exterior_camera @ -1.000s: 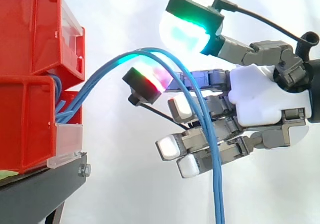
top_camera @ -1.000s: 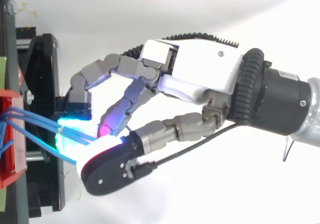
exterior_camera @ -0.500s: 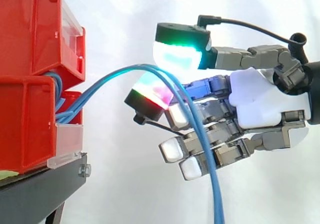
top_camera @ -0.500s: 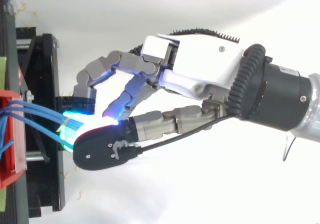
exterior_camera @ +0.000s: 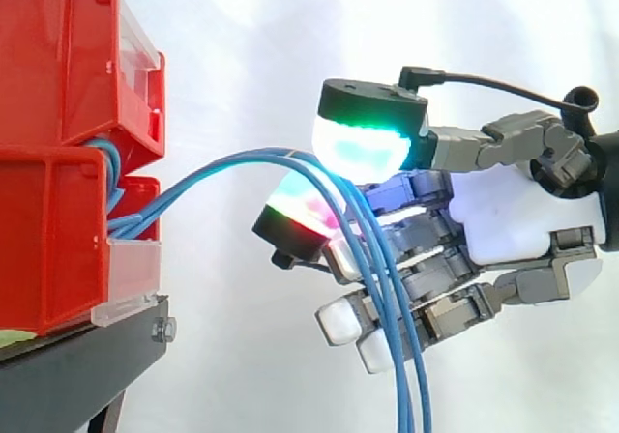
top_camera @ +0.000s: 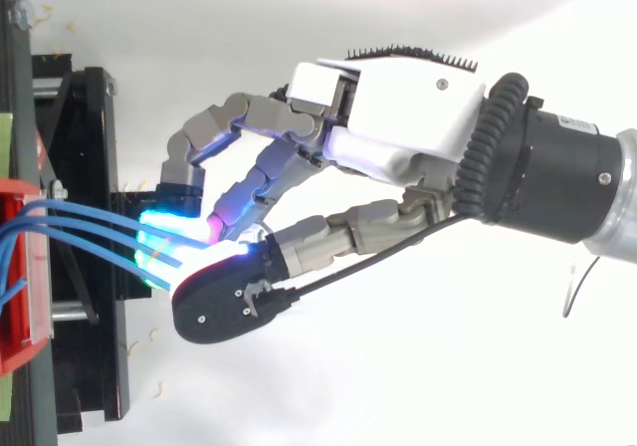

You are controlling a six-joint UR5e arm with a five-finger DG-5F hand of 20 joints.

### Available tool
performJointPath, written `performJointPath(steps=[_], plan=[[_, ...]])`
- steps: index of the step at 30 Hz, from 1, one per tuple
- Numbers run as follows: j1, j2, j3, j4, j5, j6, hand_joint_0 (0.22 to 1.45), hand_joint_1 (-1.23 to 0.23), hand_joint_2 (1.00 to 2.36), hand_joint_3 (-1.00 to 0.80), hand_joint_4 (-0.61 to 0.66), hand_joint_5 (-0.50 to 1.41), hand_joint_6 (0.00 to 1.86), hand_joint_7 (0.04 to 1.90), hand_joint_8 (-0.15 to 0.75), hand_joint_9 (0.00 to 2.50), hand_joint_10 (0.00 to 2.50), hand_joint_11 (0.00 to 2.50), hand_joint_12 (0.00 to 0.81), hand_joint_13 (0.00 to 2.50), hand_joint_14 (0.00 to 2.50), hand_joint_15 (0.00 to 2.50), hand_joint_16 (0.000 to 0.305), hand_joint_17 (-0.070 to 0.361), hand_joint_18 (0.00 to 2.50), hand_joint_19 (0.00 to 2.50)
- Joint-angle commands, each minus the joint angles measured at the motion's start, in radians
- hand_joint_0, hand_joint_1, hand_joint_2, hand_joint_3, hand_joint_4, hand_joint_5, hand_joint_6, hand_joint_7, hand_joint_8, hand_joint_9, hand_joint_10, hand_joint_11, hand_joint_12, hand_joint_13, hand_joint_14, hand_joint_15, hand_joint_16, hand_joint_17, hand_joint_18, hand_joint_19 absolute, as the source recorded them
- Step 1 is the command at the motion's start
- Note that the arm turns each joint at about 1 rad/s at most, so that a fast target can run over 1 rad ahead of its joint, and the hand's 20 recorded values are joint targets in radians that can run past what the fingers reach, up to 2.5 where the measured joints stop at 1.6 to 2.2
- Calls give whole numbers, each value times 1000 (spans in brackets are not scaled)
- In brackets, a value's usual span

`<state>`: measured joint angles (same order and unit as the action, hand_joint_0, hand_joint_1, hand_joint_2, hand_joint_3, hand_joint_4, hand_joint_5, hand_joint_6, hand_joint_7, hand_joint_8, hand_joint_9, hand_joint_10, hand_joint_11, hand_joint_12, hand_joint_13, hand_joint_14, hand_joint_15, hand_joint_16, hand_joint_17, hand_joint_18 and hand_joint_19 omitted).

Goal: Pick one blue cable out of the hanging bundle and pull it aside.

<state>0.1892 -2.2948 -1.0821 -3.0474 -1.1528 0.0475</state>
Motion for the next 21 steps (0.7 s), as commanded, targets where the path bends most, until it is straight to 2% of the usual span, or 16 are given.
performJointPath(steps=[1, 4, 7, 10, 12, 14, 17, 21], plan=[[-1, 0, 1, -2, -2, -1, 666, -833, 1007, -399, -63, -113, 915, 902, 245, 1061, 26, 632, 383, 831, 23, 512, 51, 116, 610, 621], [-1, 0, 1, -1, -2, -1, 661, -837, 1013, -292, -103, -106, 923, 933, 240, 1070, 25, 624, 383, 832, 22, 508, 51, 115, 617, 629], [-1, 0, 1, 1, -2, -1, 710, -873, 1016, -241, -208, -107, 934, 980, 235, 1045, 27, 620, 384, 831, 22, 511, 51, 115, 618, 612], [-1, 0, -1, 1, -2, -1, 788, -906, 1012, -362, -302, -120, 943, 1007, 217, 1004, 25, 606, 367, 795, 23, 500, 49, 111, 580, 596], [-1, 0, 1, -2, -2, 0, 832, -927, 1001, -487, -355, -119, 940, 1125, 203, 991, 24, 583, 360, 792, 22, 500, 48, 108, 559, 588], [-1, 0, 1, -2, -2, 0, 840, -938, 1000, -500, -376, -119, 942, 1187, 201, 999, 26, 575, 354, 801, 21, 494, 47, 107, 569, 574], [-1, 0, 1, -2, -4, 0, 818, -953, 1000, -500, -388, -109, 948, 1185, 196, 1031, 27, 583, 348, 824, 22, 492, 46, 104, 597, 543], [-1, 0, 1, -2, -4, 0, 760, -984, 1000, -500, -345, -92, 939, 1067, 190, 1057, 24, 583, 343, 851, 22, 499, 46, 102, 607, 550]])
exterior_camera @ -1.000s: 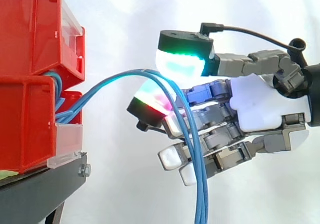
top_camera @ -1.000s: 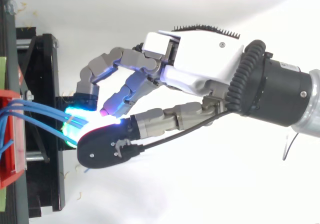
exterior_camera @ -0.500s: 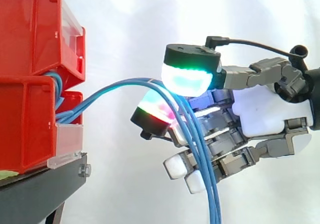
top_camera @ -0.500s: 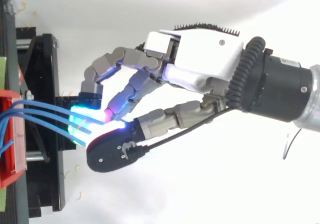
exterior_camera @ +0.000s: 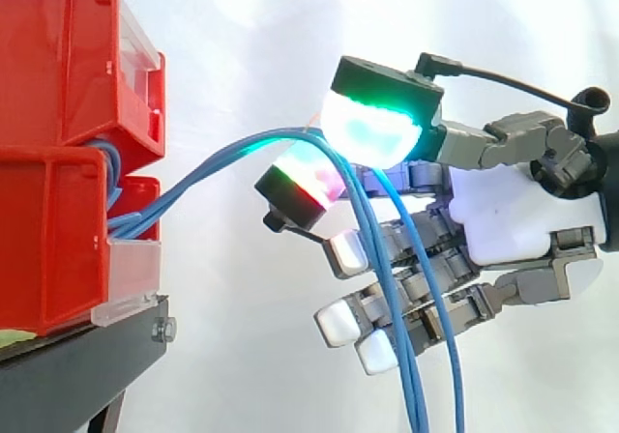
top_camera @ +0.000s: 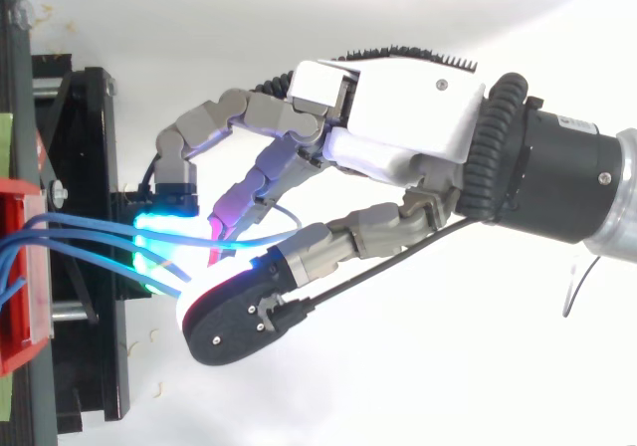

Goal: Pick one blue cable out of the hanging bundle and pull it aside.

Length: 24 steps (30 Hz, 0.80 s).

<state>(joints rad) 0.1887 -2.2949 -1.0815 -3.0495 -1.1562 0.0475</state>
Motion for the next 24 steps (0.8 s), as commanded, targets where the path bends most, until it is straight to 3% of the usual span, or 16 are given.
performJointPath(steps=[1, 10, 16, 22, 24], plan=[[0, 0, 0, 0, 0, 0, 750, -983, 1000, -500, -336, -90, 937, 1052, 190, 1066, 24, 581, 344, 853, 22, 503, 46, 102, 607, 550], [-3, 0, 0, -9, -3, 0, 534, -999, 1000, -500, -183, -75, 896, 938, 206, 1070, 24, 582, 360, 866, 22, 515, 48, 109, 620, 564], [-6, 0, 0, -9, -3, 2, 403, -896, 1000, -500, -76, -79, 883, 889, 260, 1079, 22, 556, 424, 901, 20, 510, 61, 137, 688, 566], [-6, 2, 0, -9, -3, 2, 459, -689, 1000, -500, -74, -81, 875, 907, 261, 1098, 23, 565, 415, 898, 21, 516, 58, 131, 674, 591], [-6, 0, 0, -14, -5, 3, 538, -646, 1000, -500, -75, -87, 872, 918, 240, 1087, 24, 576, 394, 876, 23, 527, 53, 119, 630, 629]])
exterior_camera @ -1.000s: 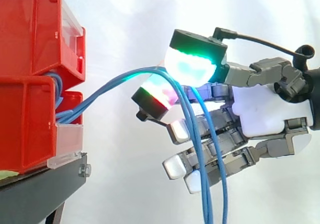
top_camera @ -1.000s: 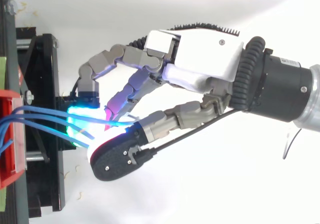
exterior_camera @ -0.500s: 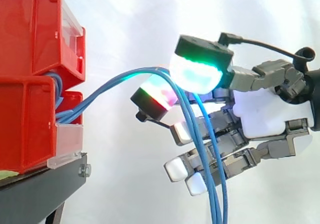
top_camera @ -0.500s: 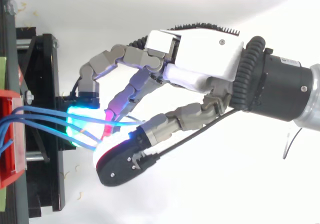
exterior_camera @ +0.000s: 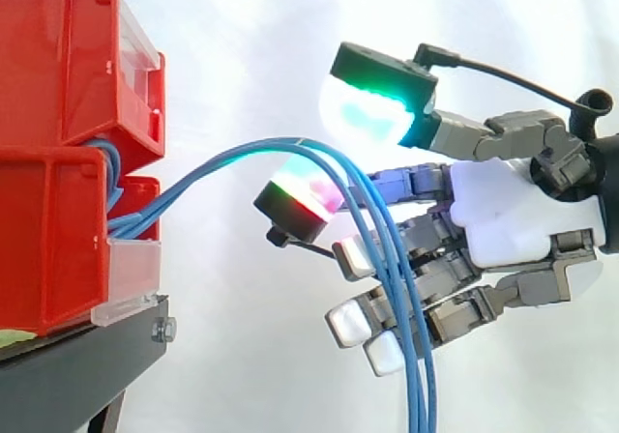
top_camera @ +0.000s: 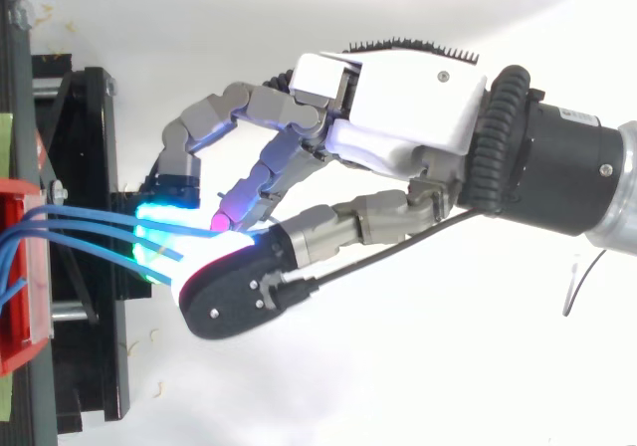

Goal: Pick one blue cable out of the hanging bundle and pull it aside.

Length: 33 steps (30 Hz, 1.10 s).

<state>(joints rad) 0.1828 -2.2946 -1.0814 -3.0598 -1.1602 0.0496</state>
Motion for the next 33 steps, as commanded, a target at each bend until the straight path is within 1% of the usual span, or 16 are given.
performJointPath(steps=[1, 2, 3, 6, 8, 10, 11, 12, 14, 15, 19, 21, 23, 26, 31, 33], plan=[[0, 0, 0, -7, -3, 1, 568, -650, 1000, -500, -66, -89, 868, 931, 238, 1081, 24, 585, 389, 872, 24, 531, 52, 117, 621, 628], [-2, 0, 0, -11, -3, 3, 579, -659, 1000, -500, -66, -89, 867, 934, 238, 1080, 26, 583, 387, 871, 23, 533, 52, 116, 618, 630], [-3, 0, 0, -16, -3, 3, 586, -698, 1006, -408, -56, -95, 865, 938, 246, 1062, 26, 589, 390, 866, 24, 540, 52, 116, 616, 631], [-3, 0, 0, -20, -3, 3, 596, -766, 1014, -294, -38, -105, 875, 957, 248, 1025, 27, 599, 396, 850, 24, 539, 52, 118, 612, 630], [-5, 1, 0, -23, -3, 3, 605, -797, 1016, -236, -32, -110, 886, 958, 251, 1014, 27, 617, 396, 848, 23, 538, 52, 118, 611, 633], [-5, 1, 0, -28, -4, 4, 641, -836, 1018, -210, -58, -119, 909, 909, 246, 990, 25, 607, 390, 846, 23, 539, 52, 118, 616, 615], [-5, 1, 0, -31, -6, 4, 671, -862, 1018, -226, -89, -123, 914, 898, 247, 985, 27, 619, 392, 844, 25, 530, 52, 118, 618, 605], [-5, 1, 0, -34, -7, 4, 715, -901, 1018, -255, -143, -125, 918, 928, 241, 981, 25, 612, 388, 843, 24, 525, 52, 117, 622, 589], [-5, 1, 2, -36, -9, 4, 758, -918, 1015, -296, -197, -128, 926, 972, 236, 978, 26, 600, 378, 842, 24, 519, 51, 115, 621, 599], [-5, 1, 2, -36, -9, 4, 792, -929, 1011, -364, -248, -127, 931, 976, 231, 985, 25, 613, 373, 845, 24, 526, 50, 113, 619, 602], [-5, 1, 2, -36, -9, 4, 827, -936, 1003, -467, -336, -114, 943, 1069, 219, 1025, 27, 594, 364, 860, 22, 521, 48, 109, 617, 609], [-5, 1, 2, -36, -9, 4, 839, -945, 1000, -500, -352, -104, 947, 1123, 205, 1050, 25, 599, 355, 873, 22, 524, 47, 107, 618, 606], [-5, 1, 2, -39, -10, 4, 842, -954, 1000, -500, -365, -99, 947, 1132, 205, 1062, 26, 592, 354, 882, 23, 529, 47, 105, 626, 612], [-5, 1, 2, -42, -10, 4, 820, -978, 1000, -500, -370, -91, 945, 1100, 194, 1077, 26, 589, 350, 897, 25, 532, 46, 104, 654, 582], [-5, 1, 3, -53, -26, 4, 724, -1006, 1000, -500, -308, -78, 930, 992, 194, 1086, 26, 587, 348, 901, 23, 535, 46, 103, 664, 569], [-5, 1, 3, -59, -33, 6, 713, -1038, 1000, -500, -314, -77, 927, 969, 187, 1064, 25, 579, 343, 886, 25, 531, 46, 104, 618, 532]])
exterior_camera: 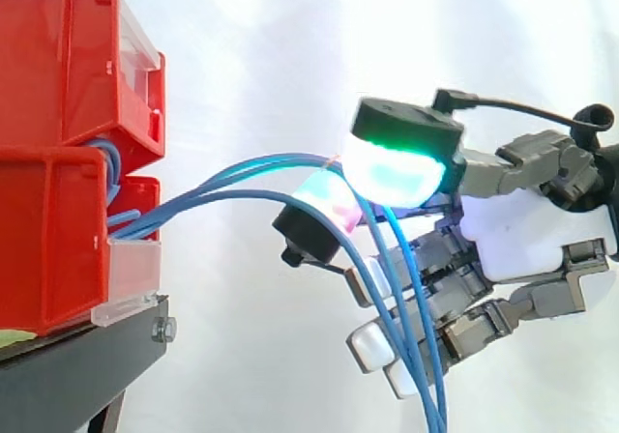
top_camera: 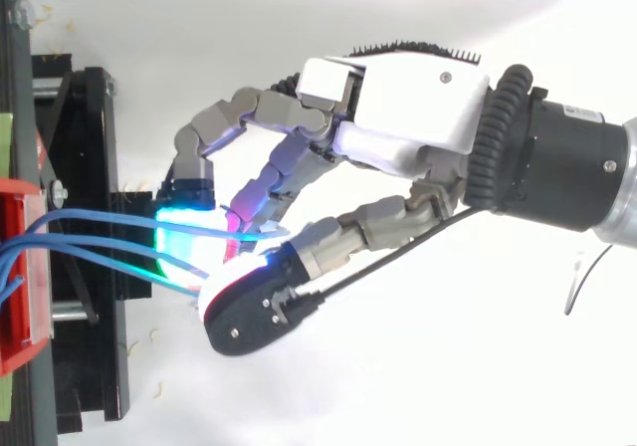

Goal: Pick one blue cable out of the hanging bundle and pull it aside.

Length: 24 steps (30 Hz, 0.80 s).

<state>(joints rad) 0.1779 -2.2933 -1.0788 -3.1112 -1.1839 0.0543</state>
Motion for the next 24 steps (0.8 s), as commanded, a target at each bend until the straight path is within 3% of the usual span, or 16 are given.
performJointPath(steps=[1, 7, 11, 13, 14, 17, 22, 24], plan=[[0, 0, 0, -9, -11, 1, 711, -1041, 1000, -500, -317, -77, 926, 970, 186, 1058, 25, 580, 342, 885, 25, 536, 47, 105, 614, 523], [-6, 8, 3, -32, -17, 1, 579, -1111, 1000, -500, -208, -93, 911, 916, 184, 992, 27, 590, 343, 846, 25, 539, 49, 111, 559, 507], [-6, 17, 3, -47, -17, 1, 433, -929, 1000, -500, -147, -92, 905, 837, 240, 1069, 23, 602, 395, 909, 22, 541, 59, 133, 642, 527], [-6, 18, 5, -58, -17, -1, 429, -853, 1000, -500, -133, -90, 900, 821, 247, 1091, 25, 593, 404, 931, 22, 541, 61, 136, 661, 534], [-8, 18, 5, -61, -19, -1, 436, -699, 1000, -500, -105, -86, 889, 832, 255, 1120, 24, 586, 411, 936, 21, 538, 61, 138, 670, 548], [-8, 18, 5, -66, -19, -1, 516, -595, 1000, -500, -100, -90, 880, 898, 235, 1110, 24, 603, 390, 918, 23, 559, 56, 125, 623, 596], [-11, 20, 5, -66, -19, 1, 578, -610, 1008, -385, -83, -94, 880, 938, 239, 1108, 26, 635, 385, 906, 25, 573, 54, 120, 588, 631], [-11, 18, 5, -66, -19, -1, 580, -690, 1013, -295, -63, -94, 881, 935, 250, 1109, 25, 629, 395, 910, 23, 571, 55, 124, 601, 627]])
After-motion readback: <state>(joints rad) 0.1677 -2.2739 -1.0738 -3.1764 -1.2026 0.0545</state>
